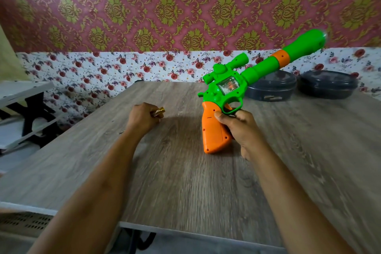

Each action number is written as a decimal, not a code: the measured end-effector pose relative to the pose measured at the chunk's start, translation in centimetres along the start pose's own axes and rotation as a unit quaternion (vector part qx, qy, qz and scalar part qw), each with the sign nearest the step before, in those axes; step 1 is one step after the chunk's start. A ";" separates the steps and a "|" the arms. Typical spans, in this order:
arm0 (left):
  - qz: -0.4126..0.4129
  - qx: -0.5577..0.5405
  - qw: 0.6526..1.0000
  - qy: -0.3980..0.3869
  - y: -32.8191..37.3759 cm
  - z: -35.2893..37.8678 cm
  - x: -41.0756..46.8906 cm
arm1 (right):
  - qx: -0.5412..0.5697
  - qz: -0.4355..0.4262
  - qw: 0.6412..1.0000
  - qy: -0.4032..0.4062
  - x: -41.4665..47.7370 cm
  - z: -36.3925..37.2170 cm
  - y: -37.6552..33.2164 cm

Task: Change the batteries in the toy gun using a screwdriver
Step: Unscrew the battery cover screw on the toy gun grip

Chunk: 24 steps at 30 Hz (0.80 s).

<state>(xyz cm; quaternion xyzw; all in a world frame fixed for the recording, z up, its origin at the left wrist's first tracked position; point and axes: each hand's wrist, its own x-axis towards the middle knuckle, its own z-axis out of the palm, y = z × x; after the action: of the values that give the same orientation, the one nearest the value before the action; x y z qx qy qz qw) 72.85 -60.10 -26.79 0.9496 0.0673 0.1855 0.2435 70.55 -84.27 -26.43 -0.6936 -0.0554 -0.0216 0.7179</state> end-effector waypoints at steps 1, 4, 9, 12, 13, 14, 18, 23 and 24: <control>0.001 -0.006 1.000 -0.004 -0.1 0.0 0.1 | 0.002 -0.001 1.000 0.001 0.0 0.0 0.0; -0.018 -0.060 0.998 0.020 -0.4 -0.4 0.3 | 0.013 -0.005 1.000 -0.001 0.1 -0.1 0.0; -0.057 -0.250 0.960 0.115 1.4 -2.2 -0.2 | 0.016 -0.003 1.000 0.010 0.3 -0.1 0.3; -0.001 -0.256 0.963 0.085 3.9 -2.2 -1.5 | 0.023 -0.002 1.000 0.013 0.5 -0.1 0.4; 0.010 -0.274 0.961 0.043 4.9 -1.9 -2.1 | 0.025 -0.002 1.000 0.011 0.6 -0.2 0.4; 0.018 -0.279 0.960 -0.002 5.7 -1.4 -2.6 | 0.026 -0.002 1.000 0.010 0.6 -0.3 0.3; 0.033 -0.246 0.959 -0.135 8.5 0.2 -4.2 | 0.020 0.005 0.999 0.028 1.1 -0.2 0.5; 0.034 -0.307 0.933 -0.187 9.4 0.7 -5.6 | 0.017 0.023 0.999 0.026 1.4 -0.4 0.8; 0.033 -0.317 0.929 -0.187 9.3 1.1 -5.8 | 0.021 0.033 0.999 0.021 1.3 -0.5 1.0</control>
<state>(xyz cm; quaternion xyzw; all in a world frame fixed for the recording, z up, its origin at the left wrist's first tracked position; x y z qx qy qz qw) 68.29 -69.94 -24.99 0.8424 -0.0735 0.0243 0.5333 71.96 -84.68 -27.25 -0.6792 -0.0175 -0.0114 0.7336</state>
